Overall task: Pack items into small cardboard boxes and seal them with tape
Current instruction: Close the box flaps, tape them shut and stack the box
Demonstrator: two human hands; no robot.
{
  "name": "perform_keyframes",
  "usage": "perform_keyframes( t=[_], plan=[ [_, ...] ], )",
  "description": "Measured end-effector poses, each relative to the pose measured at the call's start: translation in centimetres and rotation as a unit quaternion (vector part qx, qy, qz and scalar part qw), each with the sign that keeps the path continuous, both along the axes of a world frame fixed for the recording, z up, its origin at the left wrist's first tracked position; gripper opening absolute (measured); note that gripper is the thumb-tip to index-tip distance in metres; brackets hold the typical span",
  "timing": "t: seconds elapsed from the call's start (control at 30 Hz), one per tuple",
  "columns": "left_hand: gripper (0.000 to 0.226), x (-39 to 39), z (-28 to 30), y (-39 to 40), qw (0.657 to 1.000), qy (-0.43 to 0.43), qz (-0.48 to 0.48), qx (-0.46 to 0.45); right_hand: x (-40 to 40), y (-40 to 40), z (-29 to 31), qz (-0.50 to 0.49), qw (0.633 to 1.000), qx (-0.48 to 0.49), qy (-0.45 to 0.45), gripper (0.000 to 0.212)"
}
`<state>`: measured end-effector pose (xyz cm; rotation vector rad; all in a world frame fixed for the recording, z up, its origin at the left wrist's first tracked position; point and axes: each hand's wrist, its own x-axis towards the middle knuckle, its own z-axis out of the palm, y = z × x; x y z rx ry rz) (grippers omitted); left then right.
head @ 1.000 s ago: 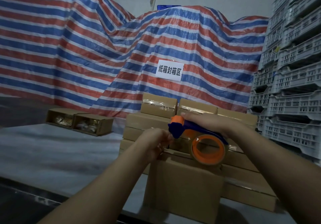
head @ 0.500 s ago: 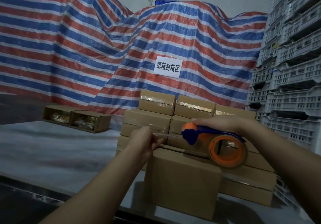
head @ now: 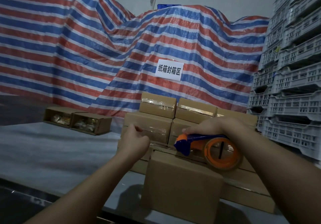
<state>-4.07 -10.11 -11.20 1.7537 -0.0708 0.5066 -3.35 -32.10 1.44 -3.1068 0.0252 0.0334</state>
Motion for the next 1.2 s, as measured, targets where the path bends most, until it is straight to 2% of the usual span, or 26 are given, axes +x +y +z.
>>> perform_keyframes(
  t=[0.17, 0.4, 0.77, 1.03, 1.2],
  plan=[
    [0.032, 0.2, -0.1, 0.2, 1.0, -0.013, -0.002, 0.016, 0.5, 0.0, -0.1, -0.013, 0.999, 0.036, 0.014, 0.06],
    [0.031, 1.1, 0.4, 0.6, 1.0, -0.007, -0.015, 0.027, 0.8, 0.0, -0.2, -0.017, 1.0, 0.02, 0.01, 0.063],
    [0.018, 2.1, -2.3, 0.5, 0.997, 0.049, -0.059, -0.032, 0.4, 1.2, -0.3, -0.018, 1.0, -0.006, 0.019, 0.057],
    [0.013, 1.8, -4.1, -1.2, 0.988, 0.083, -0.102, -0.086, -0.1, 1.4, -0.1, -0.009, 0.999, 0.019, 0.038, 0.054],
    [0.011, 1.9, -3.6, -1.1, 0.985, 0.101, -0.129, -0.046, -0.5, 1.7, -0.1, -0.004, 0.999, 0.022, 0.048, 0.052]
  ],
)
